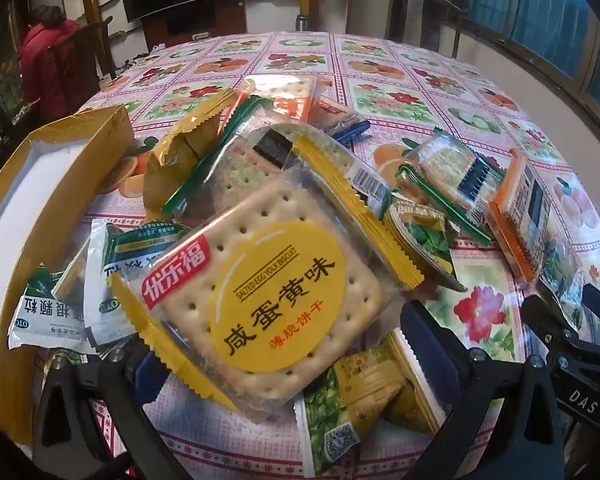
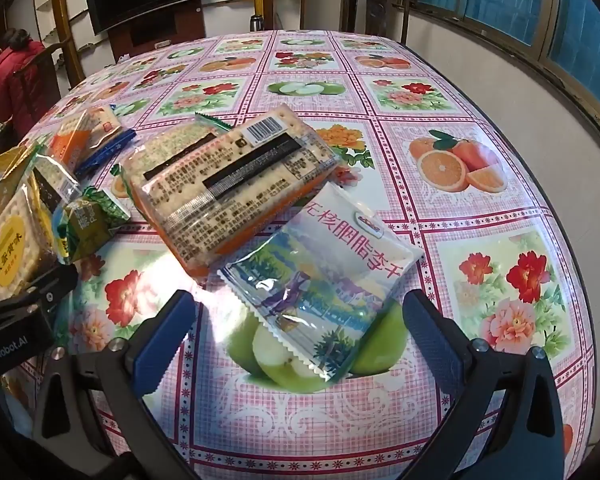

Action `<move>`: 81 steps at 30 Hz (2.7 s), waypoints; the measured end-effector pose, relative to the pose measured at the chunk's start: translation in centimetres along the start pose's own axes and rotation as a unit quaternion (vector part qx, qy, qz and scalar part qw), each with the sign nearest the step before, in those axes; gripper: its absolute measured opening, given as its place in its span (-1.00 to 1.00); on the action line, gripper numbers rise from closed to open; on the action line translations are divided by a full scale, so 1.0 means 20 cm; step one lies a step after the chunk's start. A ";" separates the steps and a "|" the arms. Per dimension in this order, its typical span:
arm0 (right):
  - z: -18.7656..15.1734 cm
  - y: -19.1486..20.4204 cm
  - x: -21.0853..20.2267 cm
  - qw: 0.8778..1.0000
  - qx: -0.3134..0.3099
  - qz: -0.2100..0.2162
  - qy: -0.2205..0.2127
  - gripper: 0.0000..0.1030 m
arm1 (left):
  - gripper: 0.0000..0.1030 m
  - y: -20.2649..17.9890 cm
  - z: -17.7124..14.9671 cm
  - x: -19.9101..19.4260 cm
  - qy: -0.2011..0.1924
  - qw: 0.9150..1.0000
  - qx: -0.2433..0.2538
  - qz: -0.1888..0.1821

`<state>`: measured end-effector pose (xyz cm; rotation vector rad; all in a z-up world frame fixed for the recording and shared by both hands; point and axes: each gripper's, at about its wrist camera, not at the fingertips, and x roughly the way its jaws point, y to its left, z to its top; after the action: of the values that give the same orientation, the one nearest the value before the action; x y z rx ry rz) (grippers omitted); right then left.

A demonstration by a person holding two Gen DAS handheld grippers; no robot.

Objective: Organize snacks
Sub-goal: 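Grasp the yellow salted-egg cracker pack with the left tool while the right tool grasps a small green-gold packet, then carry both packs into the white box and open both tools to release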

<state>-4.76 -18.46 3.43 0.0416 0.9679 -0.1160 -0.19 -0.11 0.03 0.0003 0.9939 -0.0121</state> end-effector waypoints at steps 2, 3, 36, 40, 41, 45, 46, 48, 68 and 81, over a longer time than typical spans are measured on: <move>0.00 -0.01 0.00 1.000 0.001 0.001 0.009 1.00 | 0.99 -0.01 -0.02 -0.02 0.006 1.000 0.021 -0.014; 0.01 -0.01 0.00 1.000 0.003 -0.001 0.013 1.00 | 0.99 -0.02 -0.04 -0.03 0.008 0.999 0.031 -0.021; -0.12 0.35 -0.38 0.975 -0.080 0.207 -0.012 0.75 | 0.63 0.56 -0.10 -0.79 -0.181 0.979 0.056 -0.072; -0.21 0.60 -0.38 0.960 -0.127 0.249 0.000 0.73 | 0.63 0.55 -0.09 -0.68 -0.153 0.982 0.054 -0.093; -0.23 0.65 -0.36 0.959 -0.138 0.247 0.004 0.70 | 0.63 0.54 -0.09 -0.65 -0.145 0.983 0.056 -0.094; -0.29 0.75 -0.32 0.960 -0.165 0.226 0.017 -0.10 | 0.64 0.43 -0.08 -0.55 -0.123 0.982 0.083 -0.115; -0.30 0.74 -0.32 0.958 -0.163 0.234 0.025 -0.09 | 0.64 0.39 -0.08 -0.53 -0.116 0.982 0.093 -0.117; -0.30 0.69 -0.32 0.958 -0.152 0.241 0.026 -0.09 | 0.65 0.30 -0.07 -0.47 -0.104 0.979 0.127 -0.119; -0.35 0.27 -0.35 0.969 -0.080 0.231 0.022 -0.09 | 0.40 -0.09 -0.13 -0.18 -0.053 0.950 0.294 -0.094; -0.34 0.31 -0.47 0.965 -0.077 0.250 -0.004 -0.10 | 0.33 0.30 -0.10 -0.62 -0.114 0.973 0.129 -0.155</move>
<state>-14.87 -10.94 7.11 0.1406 0.9307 0.4235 -8.50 6.00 9.35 0.0810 0.7478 -0.4195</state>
